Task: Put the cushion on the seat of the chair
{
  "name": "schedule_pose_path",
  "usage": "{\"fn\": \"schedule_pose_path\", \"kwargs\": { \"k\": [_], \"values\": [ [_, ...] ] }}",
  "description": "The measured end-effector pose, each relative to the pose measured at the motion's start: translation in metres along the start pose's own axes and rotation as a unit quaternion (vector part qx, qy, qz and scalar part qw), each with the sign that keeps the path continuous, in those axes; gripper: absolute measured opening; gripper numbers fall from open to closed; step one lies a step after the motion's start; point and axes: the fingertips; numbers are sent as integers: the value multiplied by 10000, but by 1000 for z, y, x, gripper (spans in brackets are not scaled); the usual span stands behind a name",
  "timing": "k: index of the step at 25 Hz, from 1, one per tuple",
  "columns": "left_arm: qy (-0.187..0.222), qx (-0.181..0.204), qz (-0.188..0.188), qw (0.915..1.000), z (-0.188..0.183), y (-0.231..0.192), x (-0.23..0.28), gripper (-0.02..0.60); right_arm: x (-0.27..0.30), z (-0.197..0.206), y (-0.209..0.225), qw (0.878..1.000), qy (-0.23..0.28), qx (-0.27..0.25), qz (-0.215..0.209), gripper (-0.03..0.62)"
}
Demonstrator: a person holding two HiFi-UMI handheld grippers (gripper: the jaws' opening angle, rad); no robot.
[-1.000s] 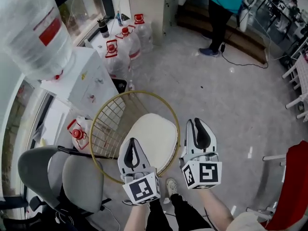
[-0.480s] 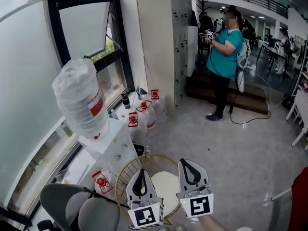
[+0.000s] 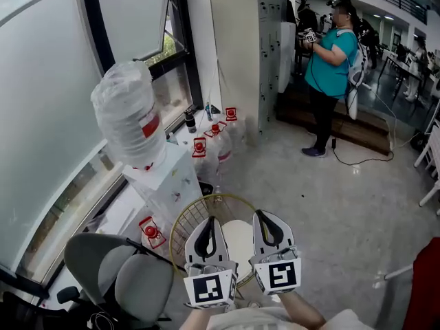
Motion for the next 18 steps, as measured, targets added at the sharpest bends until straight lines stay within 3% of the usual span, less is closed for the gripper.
{"fn": "schedule_pose_path", "kwargs": {
  "k": [18],
  "values": [
    [20, -181, -16, 9998, 1, -7, -1, 14, 5, 4, -10, 9998, -111, 24, -160, 17]
  ]
}}
Point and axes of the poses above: the fingertips, and each gripper's own axes: x forward along the fingers, y to its right, z out of its underside, and after that the axes turned 5 degrees about -z, right-handed
